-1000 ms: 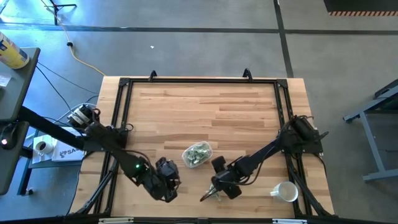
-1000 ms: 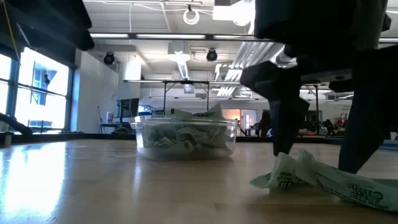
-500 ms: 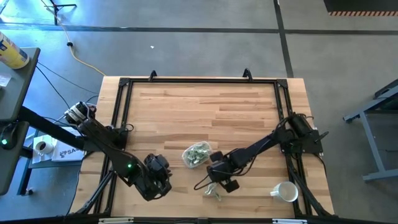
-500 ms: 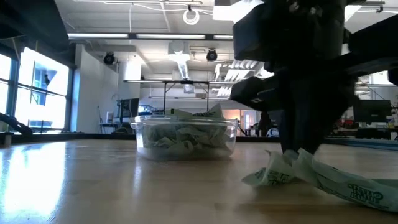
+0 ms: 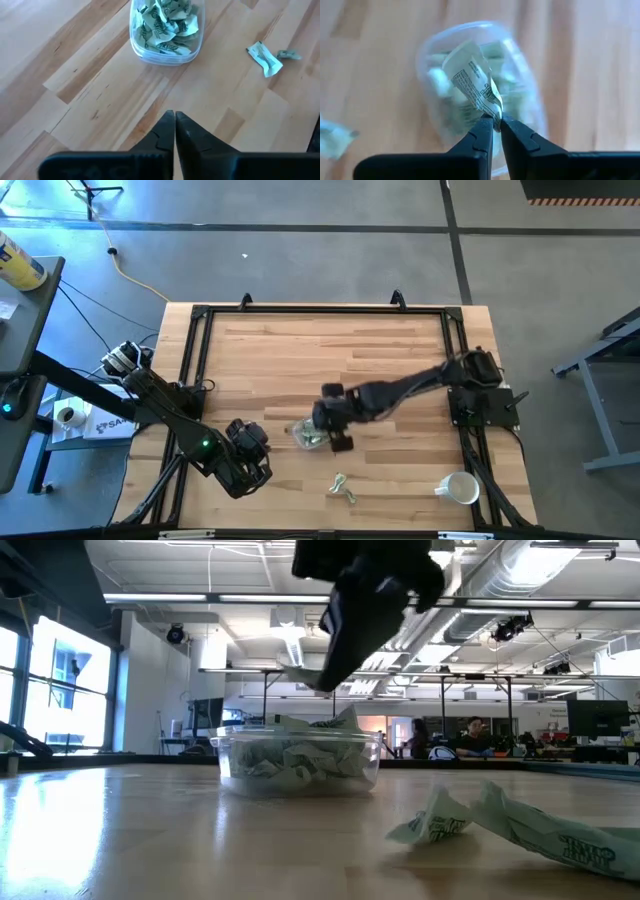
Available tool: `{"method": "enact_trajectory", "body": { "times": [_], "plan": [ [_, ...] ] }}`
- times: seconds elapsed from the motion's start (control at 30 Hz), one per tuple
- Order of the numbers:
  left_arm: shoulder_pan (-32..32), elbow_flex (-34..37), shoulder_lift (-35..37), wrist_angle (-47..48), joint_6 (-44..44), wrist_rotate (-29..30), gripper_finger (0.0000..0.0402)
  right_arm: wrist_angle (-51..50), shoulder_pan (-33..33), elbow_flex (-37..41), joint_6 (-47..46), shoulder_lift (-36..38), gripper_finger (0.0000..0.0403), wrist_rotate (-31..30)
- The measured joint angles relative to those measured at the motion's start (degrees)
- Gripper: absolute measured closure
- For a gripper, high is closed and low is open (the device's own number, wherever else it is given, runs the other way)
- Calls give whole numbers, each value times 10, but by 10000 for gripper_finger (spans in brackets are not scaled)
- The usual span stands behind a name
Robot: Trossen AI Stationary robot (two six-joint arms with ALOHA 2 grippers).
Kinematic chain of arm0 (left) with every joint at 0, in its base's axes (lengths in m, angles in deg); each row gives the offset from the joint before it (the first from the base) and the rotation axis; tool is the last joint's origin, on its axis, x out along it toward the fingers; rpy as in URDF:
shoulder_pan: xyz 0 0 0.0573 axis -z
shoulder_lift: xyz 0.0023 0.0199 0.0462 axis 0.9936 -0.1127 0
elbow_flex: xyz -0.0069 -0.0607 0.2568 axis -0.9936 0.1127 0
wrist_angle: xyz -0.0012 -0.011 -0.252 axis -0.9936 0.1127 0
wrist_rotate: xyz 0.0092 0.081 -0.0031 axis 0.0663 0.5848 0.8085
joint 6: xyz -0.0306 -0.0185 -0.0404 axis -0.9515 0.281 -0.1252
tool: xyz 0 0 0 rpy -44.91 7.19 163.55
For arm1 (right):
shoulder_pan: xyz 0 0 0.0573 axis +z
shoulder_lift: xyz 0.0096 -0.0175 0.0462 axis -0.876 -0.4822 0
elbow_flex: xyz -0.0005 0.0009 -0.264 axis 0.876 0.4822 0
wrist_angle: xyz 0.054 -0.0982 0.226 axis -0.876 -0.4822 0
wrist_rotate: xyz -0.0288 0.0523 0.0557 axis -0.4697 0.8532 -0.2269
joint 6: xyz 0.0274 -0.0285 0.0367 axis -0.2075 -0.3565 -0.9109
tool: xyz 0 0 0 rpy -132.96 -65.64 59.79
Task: Pick and place Stevia / Truvia into bins
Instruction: Put the green stevia packet into the transparent bin
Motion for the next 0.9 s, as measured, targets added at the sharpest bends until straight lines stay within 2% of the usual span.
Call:
{"method": "enact_trajectory", "body": {
  "times": [0.2,0.27,0.33,0.53,0.63,0.8,0.9],
  "plan": [
    [-4,16,0,-4,-20,10,375,12,-51,0,-26,-13,381,96],
    [-10,26,-1,-5,-40,3,361,19,-49,0,-26,-14,368,116],
    [-21,28,-1,-11,-41,-14,331,28,-42,0,-26,-14,341,121],
    [-61,28,-1,-50,46,-47,212,-7,-25,0,-64,-13,227,97],
    [-88,30,-15,-90,129,-105,174,-66,-19,0,-68,7,180,79],
    [-133,49,-57,-279,281,-233,161,-139,28,37,-79,75,148,12],
    [-152,46,-93,-363,319,-265,168,-140,66,96,-147,129,147,-25]
  ]
}}
